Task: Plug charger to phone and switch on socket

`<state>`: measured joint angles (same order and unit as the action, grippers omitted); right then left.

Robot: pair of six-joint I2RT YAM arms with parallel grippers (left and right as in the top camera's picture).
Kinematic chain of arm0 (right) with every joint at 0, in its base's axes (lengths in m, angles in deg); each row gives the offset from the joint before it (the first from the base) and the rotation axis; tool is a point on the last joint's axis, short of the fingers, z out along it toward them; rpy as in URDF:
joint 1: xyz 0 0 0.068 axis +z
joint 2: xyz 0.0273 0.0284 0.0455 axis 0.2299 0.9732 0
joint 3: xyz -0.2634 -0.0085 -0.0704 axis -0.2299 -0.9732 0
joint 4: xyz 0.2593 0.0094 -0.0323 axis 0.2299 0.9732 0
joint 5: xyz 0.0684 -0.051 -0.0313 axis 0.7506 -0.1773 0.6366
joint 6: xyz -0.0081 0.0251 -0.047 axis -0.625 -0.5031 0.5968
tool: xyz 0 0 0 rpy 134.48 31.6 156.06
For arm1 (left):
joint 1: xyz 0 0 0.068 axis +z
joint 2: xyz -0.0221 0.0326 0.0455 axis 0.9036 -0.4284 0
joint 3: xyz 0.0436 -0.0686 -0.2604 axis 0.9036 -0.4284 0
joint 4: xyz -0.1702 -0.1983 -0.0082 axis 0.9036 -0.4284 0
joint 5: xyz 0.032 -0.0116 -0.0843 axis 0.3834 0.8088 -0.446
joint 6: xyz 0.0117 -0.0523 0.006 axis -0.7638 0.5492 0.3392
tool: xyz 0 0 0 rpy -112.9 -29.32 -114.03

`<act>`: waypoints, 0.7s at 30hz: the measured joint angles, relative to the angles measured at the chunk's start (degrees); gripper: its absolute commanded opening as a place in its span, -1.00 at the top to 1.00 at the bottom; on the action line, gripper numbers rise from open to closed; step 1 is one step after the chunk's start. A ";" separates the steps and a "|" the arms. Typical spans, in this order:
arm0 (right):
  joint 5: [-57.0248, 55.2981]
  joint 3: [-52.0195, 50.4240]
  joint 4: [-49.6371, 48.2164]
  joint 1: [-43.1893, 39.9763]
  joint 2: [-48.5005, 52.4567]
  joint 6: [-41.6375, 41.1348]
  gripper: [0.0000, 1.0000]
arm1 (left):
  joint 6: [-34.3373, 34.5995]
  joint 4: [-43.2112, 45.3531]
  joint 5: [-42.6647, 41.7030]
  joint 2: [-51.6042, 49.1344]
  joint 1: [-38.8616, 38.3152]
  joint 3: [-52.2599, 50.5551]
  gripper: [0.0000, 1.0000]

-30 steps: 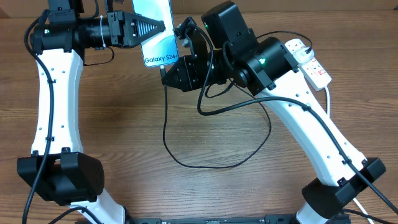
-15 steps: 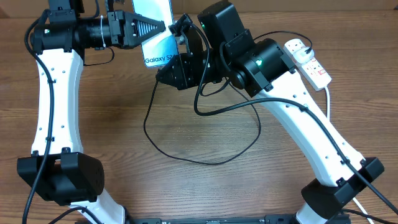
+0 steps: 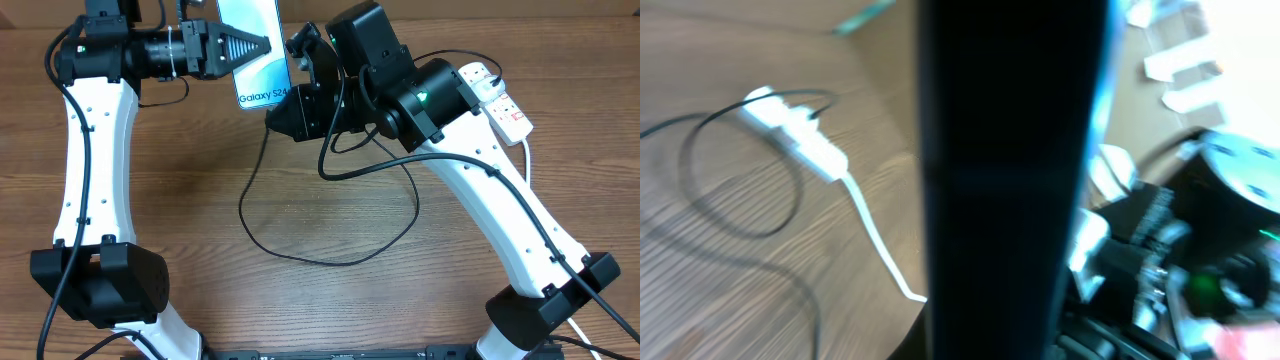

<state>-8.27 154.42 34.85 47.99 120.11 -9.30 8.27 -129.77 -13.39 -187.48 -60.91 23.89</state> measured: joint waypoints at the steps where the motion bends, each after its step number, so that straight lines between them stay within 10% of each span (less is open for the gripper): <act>1: -1.01 0.00 0.98 -0.07 0.00 -0.20 0.93 | 0.00 -1.49 2.36 0.00 -0.11 0.00 0.92; 12: -19.43 -0.46 10.38 -3.52 0.00 -2.67 0.93 | -1.05 -16.41 41.51 -0.02 -1.22 -0.11 0.92; 21: -19.08 -11.74 4.94 -3.45 0.98 -2.38 0.93 | -1.07 -18.58 55.58 -0.02 -2.60 -0.15 0.92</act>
<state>-27.35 142.68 39.79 44.53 121.09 -11.69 7.20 -148.35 42.19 -187.51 -63.51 23.74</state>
